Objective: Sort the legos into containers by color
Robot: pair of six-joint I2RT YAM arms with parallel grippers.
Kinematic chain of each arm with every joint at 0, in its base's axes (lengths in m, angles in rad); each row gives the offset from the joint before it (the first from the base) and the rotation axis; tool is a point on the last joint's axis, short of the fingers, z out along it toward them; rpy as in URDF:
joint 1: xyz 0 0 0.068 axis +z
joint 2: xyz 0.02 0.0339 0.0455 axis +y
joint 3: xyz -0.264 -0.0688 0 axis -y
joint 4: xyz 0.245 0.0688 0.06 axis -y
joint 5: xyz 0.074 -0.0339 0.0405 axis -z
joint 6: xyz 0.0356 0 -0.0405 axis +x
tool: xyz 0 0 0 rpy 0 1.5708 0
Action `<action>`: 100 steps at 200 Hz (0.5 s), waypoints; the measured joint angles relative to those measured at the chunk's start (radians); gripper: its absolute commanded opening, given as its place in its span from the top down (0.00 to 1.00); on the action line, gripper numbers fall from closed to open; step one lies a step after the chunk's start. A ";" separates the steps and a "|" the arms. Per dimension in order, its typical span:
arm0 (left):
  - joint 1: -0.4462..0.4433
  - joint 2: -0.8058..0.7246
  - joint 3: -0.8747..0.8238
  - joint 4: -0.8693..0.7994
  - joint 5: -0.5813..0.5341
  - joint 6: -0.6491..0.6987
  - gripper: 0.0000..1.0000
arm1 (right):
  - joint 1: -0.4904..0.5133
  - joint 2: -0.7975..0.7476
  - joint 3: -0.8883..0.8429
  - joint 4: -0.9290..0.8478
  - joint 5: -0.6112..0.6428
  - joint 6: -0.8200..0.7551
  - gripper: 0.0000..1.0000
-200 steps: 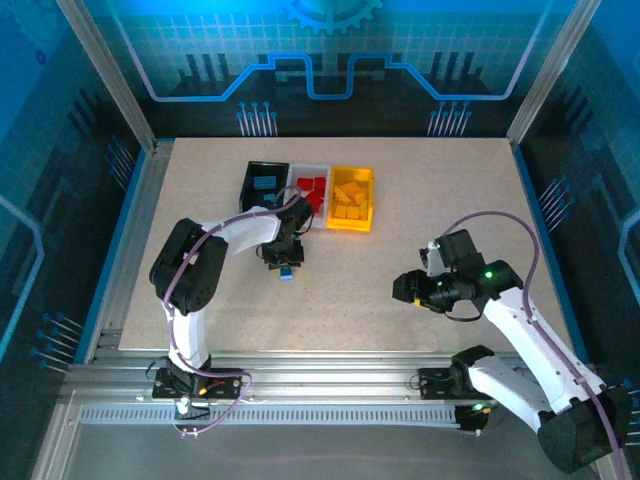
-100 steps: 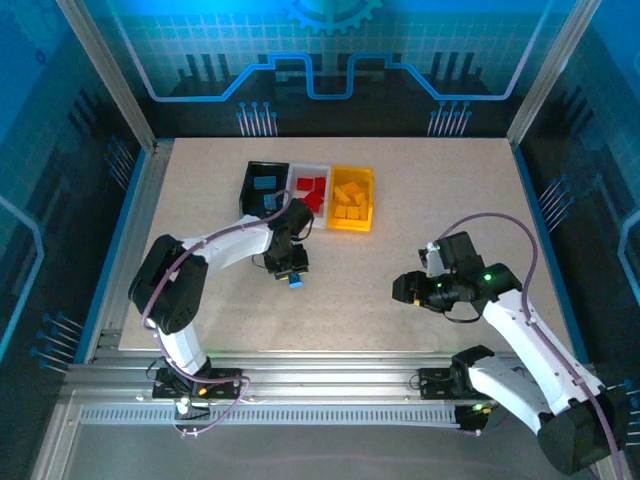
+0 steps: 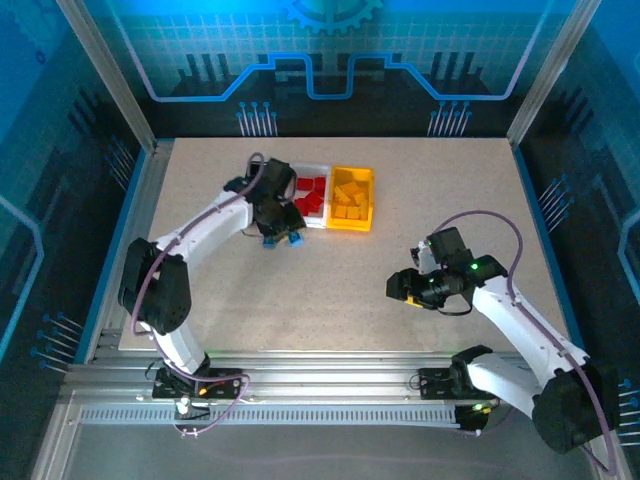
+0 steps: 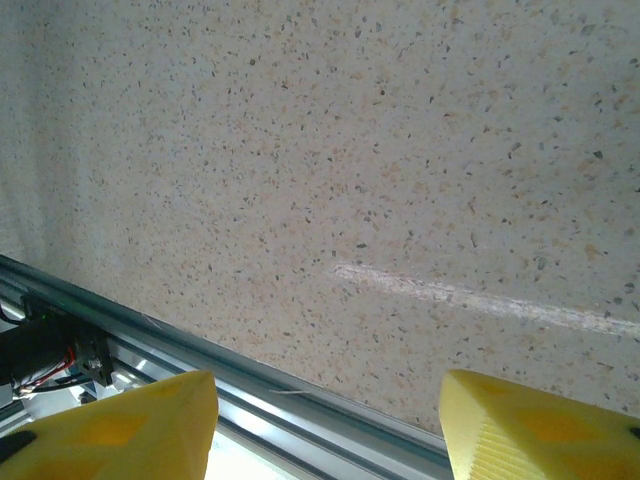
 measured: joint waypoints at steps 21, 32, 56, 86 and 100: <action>0.082 0.067 0.163 -0.036 0.000 0.032 0.72 | 0.000 0.004 0.000 0.008 -0.004 0.001 0.38; 0.119 0.116 0.255 -0.055 0.000 0.057 0.72 | 0.000 0.004 0.001 0.006 -0.006 0.000 0.38; 0.179 0.253 0.461 -0.118 -0.001 0.110 0.72 | 0.000 0.001 0.010 -0.002 -0.002 0.000 0.38; 0.213 0.430 0.660 -0.203 -0.001 0.170 0.72 | 0.000 -0.033 0.010 -0.019 0.002 0.004 0.38; 0.220 0.475 0.687 -0.231 -0.001 0.189 0.72 | 0.000 -0.049 0.010 -0.034 0.006 0.005 0.37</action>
